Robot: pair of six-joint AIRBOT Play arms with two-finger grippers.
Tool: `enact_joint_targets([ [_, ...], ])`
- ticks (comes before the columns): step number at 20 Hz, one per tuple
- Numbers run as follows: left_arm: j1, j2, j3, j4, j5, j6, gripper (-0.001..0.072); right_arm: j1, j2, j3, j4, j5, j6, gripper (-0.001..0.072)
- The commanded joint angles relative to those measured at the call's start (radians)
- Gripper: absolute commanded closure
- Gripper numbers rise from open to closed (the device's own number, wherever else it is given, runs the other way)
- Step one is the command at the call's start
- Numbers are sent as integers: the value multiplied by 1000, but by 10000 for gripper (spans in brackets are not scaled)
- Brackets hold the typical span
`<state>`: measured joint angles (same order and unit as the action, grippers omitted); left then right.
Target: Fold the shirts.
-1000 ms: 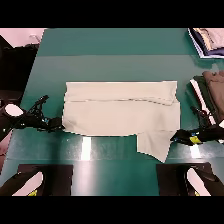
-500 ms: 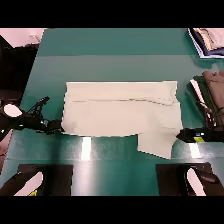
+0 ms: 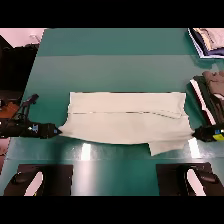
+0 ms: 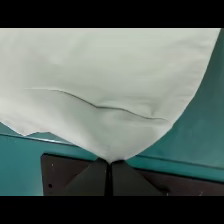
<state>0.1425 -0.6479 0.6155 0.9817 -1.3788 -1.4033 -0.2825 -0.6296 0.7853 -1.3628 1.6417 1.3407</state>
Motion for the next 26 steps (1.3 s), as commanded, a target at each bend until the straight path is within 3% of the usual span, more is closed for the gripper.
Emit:
enact_joint_targets([
  [1, 1, 4, 37, -17, 161, -3, 685, 60, -129, 93, 6, -72, 2, 697],
  [10, 1, -465, 283, -21, 290, 35, 684, 121, -499, 332, 5, -127, 2, 697],
  [15, 1, -624, 405, -53, 340, 51, 684, 121, -626, 424, 2, -179, 5, 697],
  [20, 1, -729, 460, -144, 472, 102, 681, 121, -740, 477, 31, -289, 43, 693],
  [21, 1, -749, 476, -156, 500, 99, 545, 120, -758, 486, 71, -335, 48, 690],
  [22, 1, -773, 498, -168, 521, 71, 354, 118, -775, 495, 129, -389, 48, 687],
  [23, 1, -795, 518, -172, 533, 51, 321, 111, -790, 504, 179, -427, 48, 592],
  [24, 1, -811, 536, -175, 530, 42, 321, 106, -804, 513, 228, -457, 48, 353],
  [25, 1, -817, 545, -174, 520, 42, 321, 103, -815, 522, 253, -460, 48, 240],
  [26, 1, -816, 551, -175, 501, 42, 321, 91, -821, 532, 264, -434, 46, 240],
])
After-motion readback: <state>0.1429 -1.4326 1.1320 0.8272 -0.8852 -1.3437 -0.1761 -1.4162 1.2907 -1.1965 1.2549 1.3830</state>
